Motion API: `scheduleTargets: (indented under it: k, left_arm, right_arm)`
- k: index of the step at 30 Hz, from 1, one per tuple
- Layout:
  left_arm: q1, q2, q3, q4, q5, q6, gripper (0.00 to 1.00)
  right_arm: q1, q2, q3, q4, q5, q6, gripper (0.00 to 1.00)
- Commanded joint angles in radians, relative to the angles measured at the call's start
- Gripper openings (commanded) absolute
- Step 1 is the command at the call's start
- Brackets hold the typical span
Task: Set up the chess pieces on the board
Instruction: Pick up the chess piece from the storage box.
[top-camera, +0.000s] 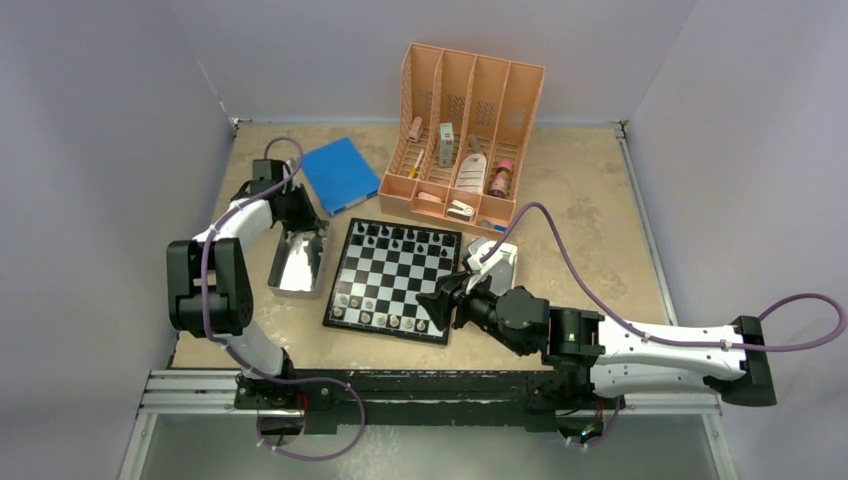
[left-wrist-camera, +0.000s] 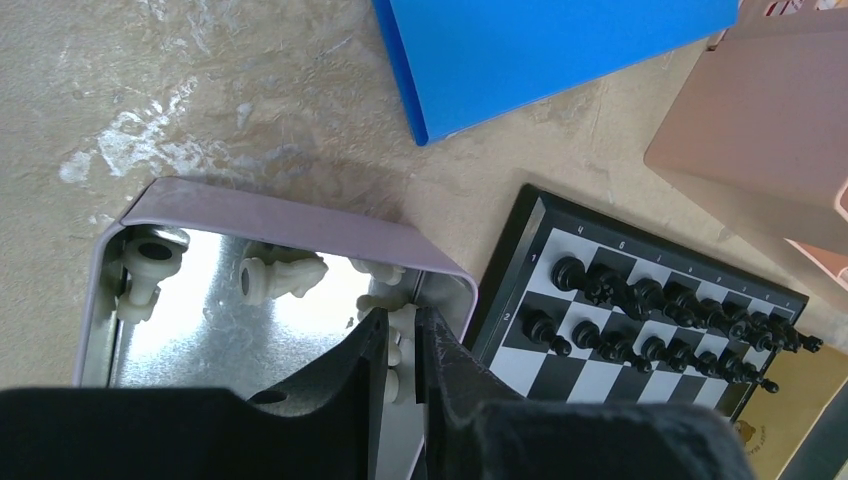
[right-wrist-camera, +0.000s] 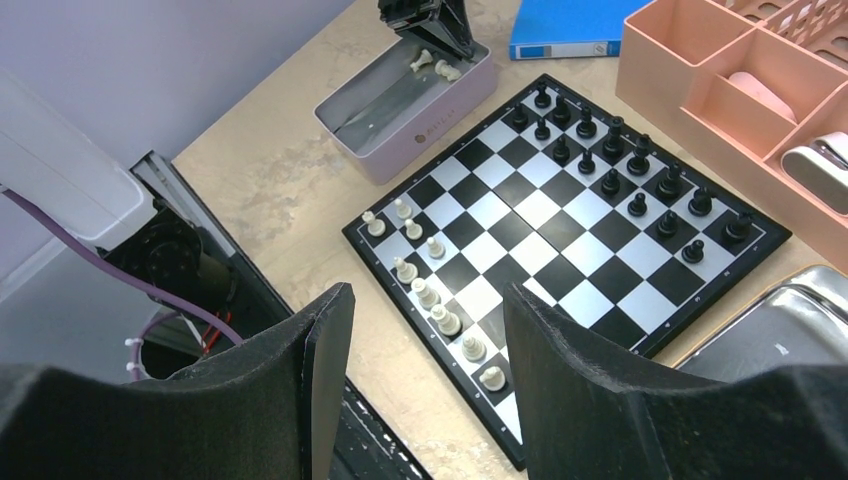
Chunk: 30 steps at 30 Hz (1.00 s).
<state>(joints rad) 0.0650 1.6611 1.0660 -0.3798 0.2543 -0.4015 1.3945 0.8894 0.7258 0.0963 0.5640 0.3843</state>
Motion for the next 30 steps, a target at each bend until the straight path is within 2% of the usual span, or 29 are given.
scheduleTargets:
  k: [1, 30]
  left_arm:
    - [0.004, 0.005, 0.037, 0.057, 0.019, 0.003, 0.16]
    - [0.002, 0.083, 0.043, 0.084, 0.007, 0.018, 0.19]
  right_arm:
    - [0.006, -0.022, 0.016, 0.014, 0.036, 0.009, 0.59]
    - [0.006, -0.076, -0.012, 0.001, 0.045, 0.020, 0.59]
